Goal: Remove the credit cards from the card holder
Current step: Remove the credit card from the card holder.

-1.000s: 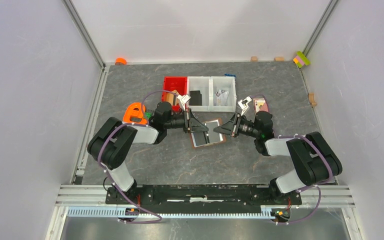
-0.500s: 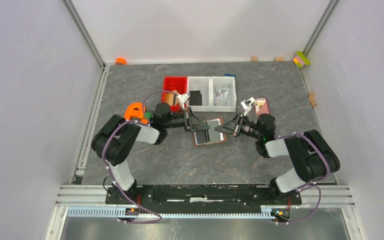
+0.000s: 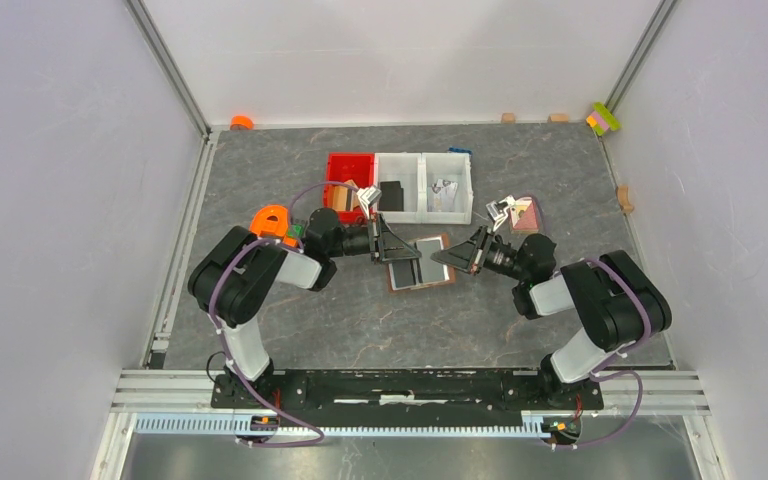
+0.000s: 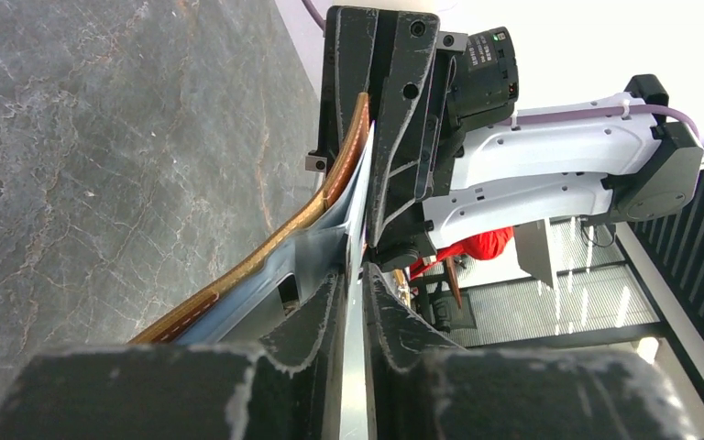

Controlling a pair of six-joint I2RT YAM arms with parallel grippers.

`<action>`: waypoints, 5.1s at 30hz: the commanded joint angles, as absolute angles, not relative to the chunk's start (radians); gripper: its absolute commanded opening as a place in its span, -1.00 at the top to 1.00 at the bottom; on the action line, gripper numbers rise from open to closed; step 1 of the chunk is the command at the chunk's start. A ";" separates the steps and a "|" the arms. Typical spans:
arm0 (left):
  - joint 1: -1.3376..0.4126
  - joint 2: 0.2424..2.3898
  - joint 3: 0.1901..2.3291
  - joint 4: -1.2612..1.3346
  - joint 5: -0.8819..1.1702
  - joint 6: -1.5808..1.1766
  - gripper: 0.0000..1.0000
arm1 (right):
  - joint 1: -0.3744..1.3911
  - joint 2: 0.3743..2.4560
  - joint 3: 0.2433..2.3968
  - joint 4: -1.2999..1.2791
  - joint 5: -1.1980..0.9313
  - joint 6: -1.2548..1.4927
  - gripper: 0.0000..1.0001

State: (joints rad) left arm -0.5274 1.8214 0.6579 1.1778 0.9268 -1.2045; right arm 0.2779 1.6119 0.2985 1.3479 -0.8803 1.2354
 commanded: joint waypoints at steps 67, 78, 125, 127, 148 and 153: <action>-0.543 1.795 0.674 1.098 0.950 -1.146 0.47 | 0.199 1.635 0.238 1.673 -0.885 1.402 1.00; -0.565 1.839 0.696 1.138 0.953 -1.179 0.50 | 0.224 1.648 0.251 1.651 -0.885 1.384 0.97; -0.501 1.747 0.639 1.074 0.918 -1.132 0.96 | 0.164 1.525 0.243 1.335 -0.860 1.172 1.00; -0.499 1.749 0.638 1.074 0.917 -1.131 0.95 | 0.163 1.533 0.241 1.361 -0.862 1.188 1.00; -0.485 1.569 0.865 0.259 0.555 -0.743 0.96 | 0.107 1.420 0.214 1.057 -0.725 0.984 1.00; -0.485 1.641 1.120 -0.017 0.401 -0.626 0.96 | 0.107 1.439 0.204 1.090 -0.720 0.994 1.00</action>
State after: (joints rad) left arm -0.4873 1.6115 0.9344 0.2447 0.5613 -0.7883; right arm 0.1101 1.4284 0.2142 1.0286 -0.7349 1.0058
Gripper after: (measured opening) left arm 0.029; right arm 0.117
